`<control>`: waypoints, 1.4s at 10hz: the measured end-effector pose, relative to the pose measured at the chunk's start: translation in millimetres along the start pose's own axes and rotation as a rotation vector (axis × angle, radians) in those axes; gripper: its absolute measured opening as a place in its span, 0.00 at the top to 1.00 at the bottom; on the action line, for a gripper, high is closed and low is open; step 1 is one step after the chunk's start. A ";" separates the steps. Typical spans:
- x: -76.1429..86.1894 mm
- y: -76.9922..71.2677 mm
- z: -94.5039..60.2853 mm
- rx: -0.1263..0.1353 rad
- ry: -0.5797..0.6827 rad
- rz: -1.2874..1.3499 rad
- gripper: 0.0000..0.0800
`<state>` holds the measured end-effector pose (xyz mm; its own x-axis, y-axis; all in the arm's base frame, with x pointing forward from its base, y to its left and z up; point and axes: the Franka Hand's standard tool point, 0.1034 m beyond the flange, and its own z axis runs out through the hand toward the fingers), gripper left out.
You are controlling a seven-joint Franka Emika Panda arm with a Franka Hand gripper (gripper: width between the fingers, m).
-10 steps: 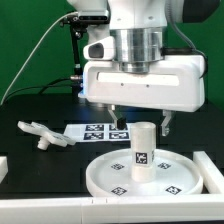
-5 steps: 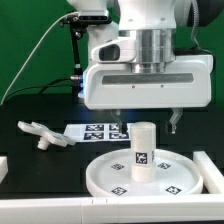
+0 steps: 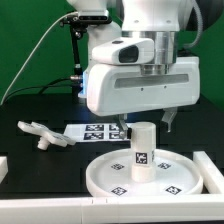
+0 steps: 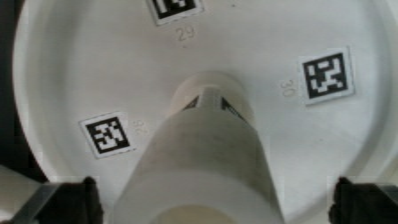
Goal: Assemble round table
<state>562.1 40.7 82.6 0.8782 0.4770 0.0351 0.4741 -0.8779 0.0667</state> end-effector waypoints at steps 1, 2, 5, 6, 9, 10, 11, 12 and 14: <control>-0.7 1.4 0.0 -0.006 -0.005 -0.057 0.19; -1.6 3.5 0.1 -0.012 -0.009 -0.127 0.19; 3.5 -6.6 -4.2 0.002 -0.063 -0.212 0.19; 2.7 -4.6 -3.7 -0.001 -0.061 -0.194 0.19; 2.5 -4.3 -3.6 -0.001 -0.060 -0.113 0.47; 2.5 -4.3 -3.6 -0.004 -0.060 -0.008 0.50; 2.5 -4.4 -3.5 -0.006 -0.060 0.079 0.50; 3.8 -2.4 -2.7 -0.016 -0.047 0.152 0.50; 4.6 0.8 -2.6 -0.028 -0.019 0.335 0.50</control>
Offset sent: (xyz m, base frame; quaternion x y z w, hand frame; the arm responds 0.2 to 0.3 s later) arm 0.0016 0.0230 0.0057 0.0296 -0.0829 -0.1557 0.9839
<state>566.4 42.3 85.4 0.9861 0.1609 0.0409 0.1571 -0.9841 0.0825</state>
